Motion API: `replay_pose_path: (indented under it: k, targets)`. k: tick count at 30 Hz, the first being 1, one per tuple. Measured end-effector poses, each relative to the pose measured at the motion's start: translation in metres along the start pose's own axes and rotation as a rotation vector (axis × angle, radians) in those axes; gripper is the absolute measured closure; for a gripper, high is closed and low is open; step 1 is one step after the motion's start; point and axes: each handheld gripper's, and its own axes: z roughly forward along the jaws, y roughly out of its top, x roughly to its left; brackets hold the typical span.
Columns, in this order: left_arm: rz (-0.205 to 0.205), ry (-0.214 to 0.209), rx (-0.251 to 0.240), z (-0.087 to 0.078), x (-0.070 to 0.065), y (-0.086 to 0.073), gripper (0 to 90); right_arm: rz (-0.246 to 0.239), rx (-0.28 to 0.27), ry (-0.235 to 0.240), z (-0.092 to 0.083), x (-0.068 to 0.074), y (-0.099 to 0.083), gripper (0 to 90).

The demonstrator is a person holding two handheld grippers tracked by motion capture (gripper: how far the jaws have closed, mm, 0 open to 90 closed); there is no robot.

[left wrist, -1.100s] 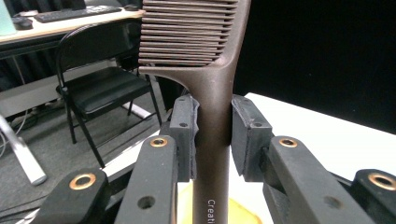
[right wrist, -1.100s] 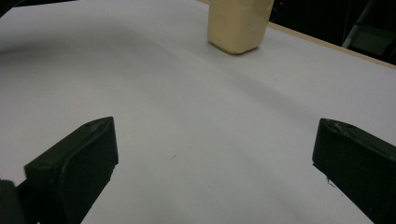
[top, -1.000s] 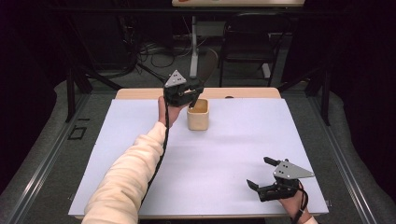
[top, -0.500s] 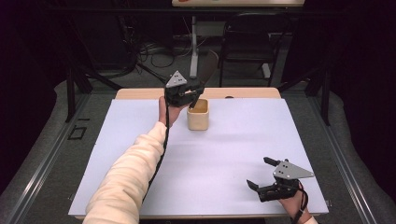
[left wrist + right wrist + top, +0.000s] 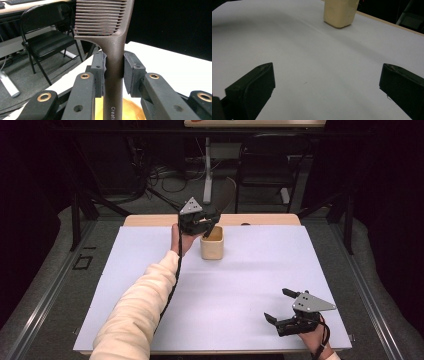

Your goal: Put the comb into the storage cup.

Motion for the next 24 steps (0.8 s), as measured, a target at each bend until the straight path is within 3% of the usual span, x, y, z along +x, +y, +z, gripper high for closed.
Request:
replay_pose_path:
  k: [24]
  targets:
    - [-0.003, -0.018, 0.036, 0.0075, 0.0014, -0.0063, 72.5, -0.003, 0.001, -0.003, -0.0003, -0.0003, 0.0, 0.0]
